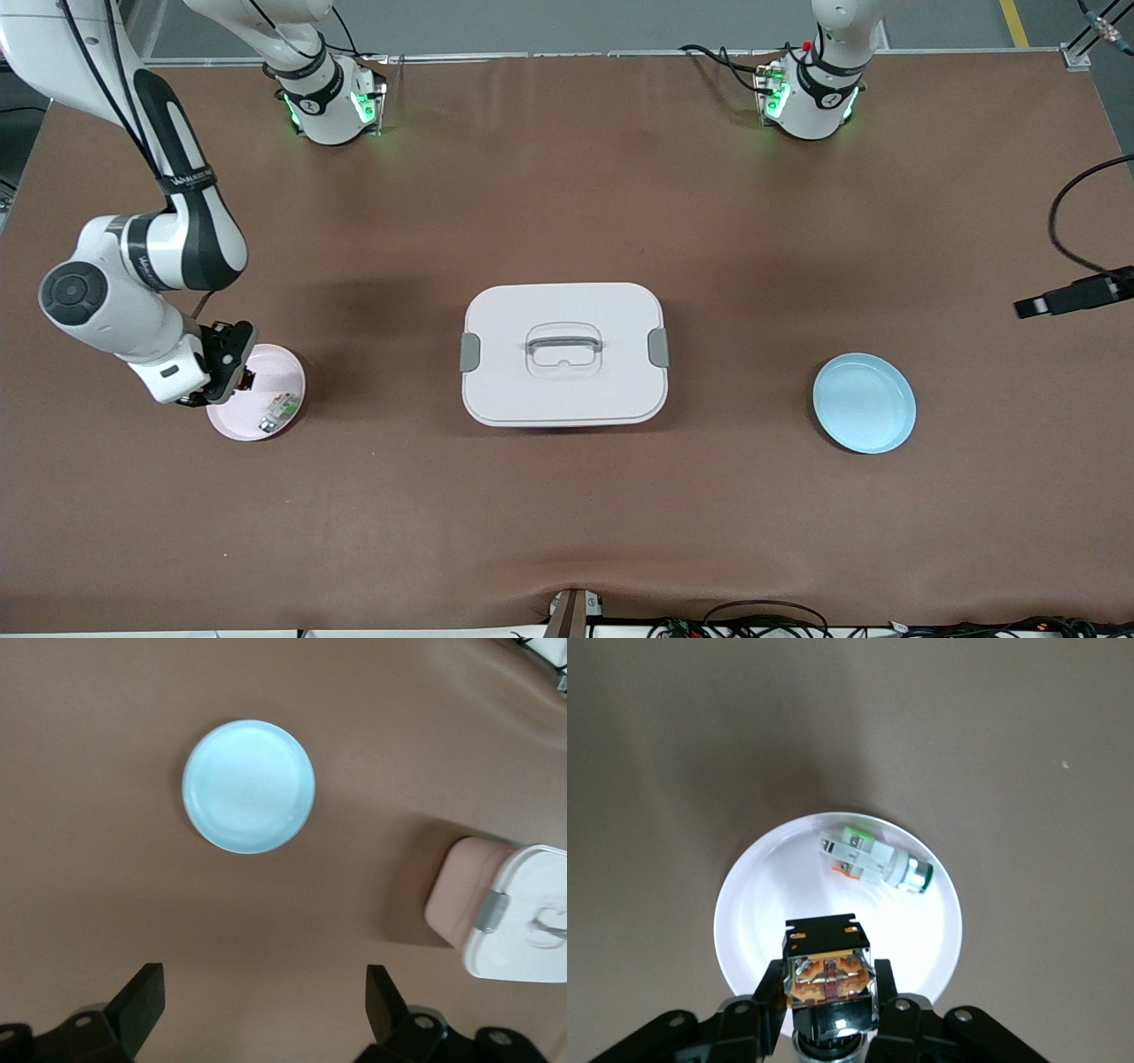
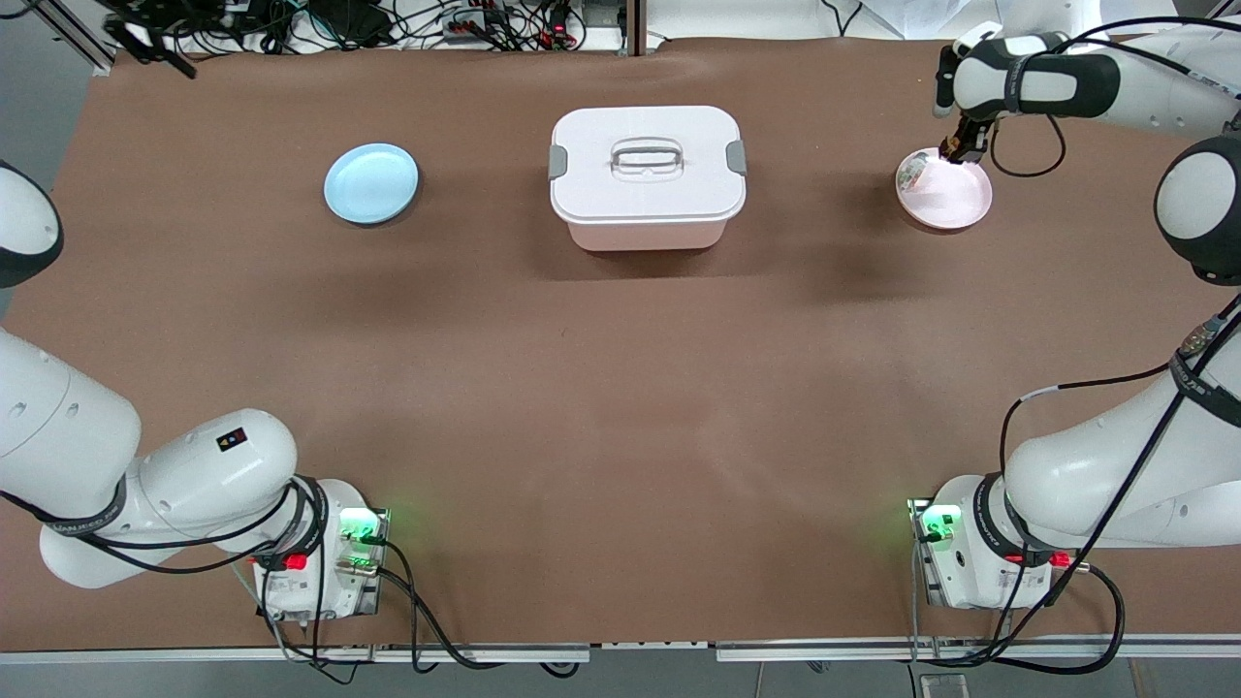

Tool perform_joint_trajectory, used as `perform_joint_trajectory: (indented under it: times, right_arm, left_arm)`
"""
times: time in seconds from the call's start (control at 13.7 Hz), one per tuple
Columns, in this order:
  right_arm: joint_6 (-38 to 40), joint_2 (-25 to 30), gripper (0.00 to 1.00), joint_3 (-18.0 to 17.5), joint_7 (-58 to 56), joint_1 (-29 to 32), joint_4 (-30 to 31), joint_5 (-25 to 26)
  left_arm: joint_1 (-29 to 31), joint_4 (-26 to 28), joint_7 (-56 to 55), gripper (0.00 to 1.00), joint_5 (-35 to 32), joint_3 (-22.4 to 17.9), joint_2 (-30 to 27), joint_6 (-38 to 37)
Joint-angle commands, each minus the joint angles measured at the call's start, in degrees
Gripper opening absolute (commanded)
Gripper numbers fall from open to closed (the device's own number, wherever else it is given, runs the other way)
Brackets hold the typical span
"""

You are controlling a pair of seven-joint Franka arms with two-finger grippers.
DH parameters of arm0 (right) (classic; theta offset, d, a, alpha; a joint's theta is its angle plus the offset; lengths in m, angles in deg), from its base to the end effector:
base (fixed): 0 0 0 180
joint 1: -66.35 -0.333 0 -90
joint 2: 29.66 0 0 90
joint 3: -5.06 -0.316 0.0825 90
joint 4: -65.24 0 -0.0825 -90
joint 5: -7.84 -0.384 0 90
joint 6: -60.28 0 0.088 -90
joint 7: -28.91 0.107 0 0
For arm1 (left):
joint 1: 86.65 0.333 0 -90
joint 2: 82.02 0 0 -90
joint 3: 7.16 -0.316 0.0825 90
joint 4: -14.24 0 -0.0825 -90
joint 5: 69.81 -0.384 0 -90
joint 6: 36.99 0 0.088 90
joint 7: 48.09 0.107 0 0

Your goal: Transfer orange switch to right arm and place

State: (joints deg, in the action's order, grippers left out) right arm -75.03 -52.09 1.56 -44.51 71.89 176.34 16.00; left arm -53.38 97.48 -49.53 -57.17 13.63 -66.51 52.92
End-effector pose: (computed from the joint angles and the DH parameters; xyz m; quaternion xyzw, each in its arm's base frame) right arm 0.6229 -0.0258 0.2852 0.7830 0.6206 -0.0111 0.0410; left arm 0.6083 0.1379 0.5337 0.9767 0.1294 -0.0521 0.1630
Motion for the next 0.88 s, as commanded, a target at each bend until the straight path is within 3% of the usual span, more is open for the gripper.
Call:
perform_joint_trajectory:
  times: [0.0, 0.29, 0.58, 0.8]
  right_arm:
    - [-3.5, -0.9, 0.00, -0.8, -0.4, 0.8, 1.6, 2.7]
    - [-7.1, -3.2, 0.00, -0.7, -0.3, 2.6, 2.5, 7.5]
    - [-8.6, -4.5, 0.00, -0.7, 0.2, 3.8, 3.0, 8.1]
    - [-10.3, -5.7, 0.00, -0.6, 0.2, 4.7, 3.4, 8.2]
  left_arm:
    - [-1.1, 0.3, 2.3, 1.00, -6.7, 1.0, -0.2, -0.1]
    - [-7.9, 0.3, 2.0, 1.00, -7.5, -1.3, 0.6, 5.2]
    - [-19.4, -0.5, 2.2, 1.00, -7.4, -10.6, 2.2, 7.7]
    - [-29.2, -2.7, 2.3, 1.00, -7.4, -19.7, 2.2, 7.9]
